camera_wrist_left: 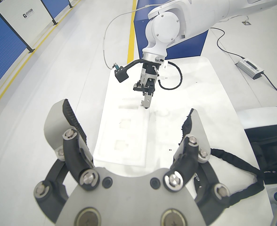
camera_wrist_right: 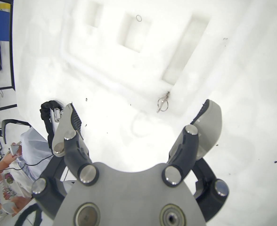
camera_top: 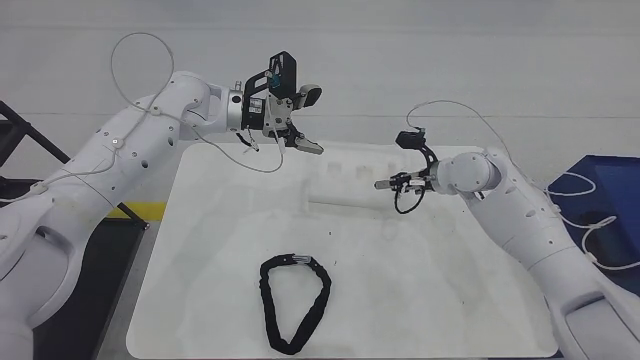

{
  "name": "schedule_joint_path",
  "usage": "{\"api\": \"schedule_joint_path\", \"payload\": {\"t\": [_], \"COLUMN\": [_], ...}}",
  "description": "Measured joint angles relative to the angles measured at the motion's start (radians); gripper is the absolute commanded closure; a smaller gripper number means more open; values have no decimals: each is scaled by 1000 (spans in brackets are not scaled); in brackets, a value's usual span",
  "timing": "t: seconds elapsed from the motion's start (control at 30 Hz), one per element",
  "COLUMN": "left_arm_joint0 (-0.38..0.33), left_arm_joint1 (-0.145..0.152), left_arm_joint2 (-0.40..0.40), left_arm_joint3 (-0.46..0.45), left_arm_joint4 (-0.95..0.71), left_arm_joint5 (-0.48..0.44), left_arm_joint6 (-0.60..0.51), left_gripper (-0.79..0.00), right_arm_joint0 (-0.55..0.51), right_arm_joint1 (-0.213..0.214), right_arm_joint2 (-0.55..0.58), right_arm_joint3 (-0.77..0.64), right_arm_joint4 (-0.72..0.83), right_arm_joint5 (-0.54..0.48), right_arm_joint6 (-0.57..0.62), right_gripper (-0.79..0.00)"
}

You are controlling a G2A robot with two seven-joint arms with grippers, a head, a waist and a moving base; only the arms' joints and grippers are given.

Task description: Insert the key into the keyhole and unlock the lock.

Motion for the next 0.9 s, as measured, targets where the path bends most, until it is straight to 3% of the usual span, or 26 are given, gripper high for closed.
{"api": "schedule_joint_path", "payload": {"t": [0.17,0.43,0.47,0.53,0.57,0.63,0.9], "left_arm_joint0": [0,0,0,0,0,0,0], "left_arm_joint1": [0,0,0,0,0,0,0], "left_arm_joint2": [0,0,0,0,0,0,0], "left_arm_joint3": [0,0,0,0,0,0,0], "left_arm_joint4": [0,0,0,0,0,0,0], "left_arm_joint5": [0,0,0,0,0,0,0], "left_arm_joint6": [0,0,0,0,0,0,0], "left_gripper": [-785,-785,-785,-785,-785,-785,-785], "right_arm_joint0": [-1,3,2,1,2,5,19], "right_arm_joint1": [-7,-23,-25,-31,-34,-40,-65], "right_arm_joint2": [-17,-56,-59,-66,-70,-77,-106], "right_arm_joint3": [-33,-77,-78,-77,-77,-74,-45], "right_arm_joint4": [-58,-160,-164,-173,-179,-193,-254], "right_arm_joint5": [21,145,153,165,171,184,259], "right_arm_joint6": [-3,59,64,69,71,74,95], "right_gripper": [-785,-785,-767,-465,-391,-354,-329]}}
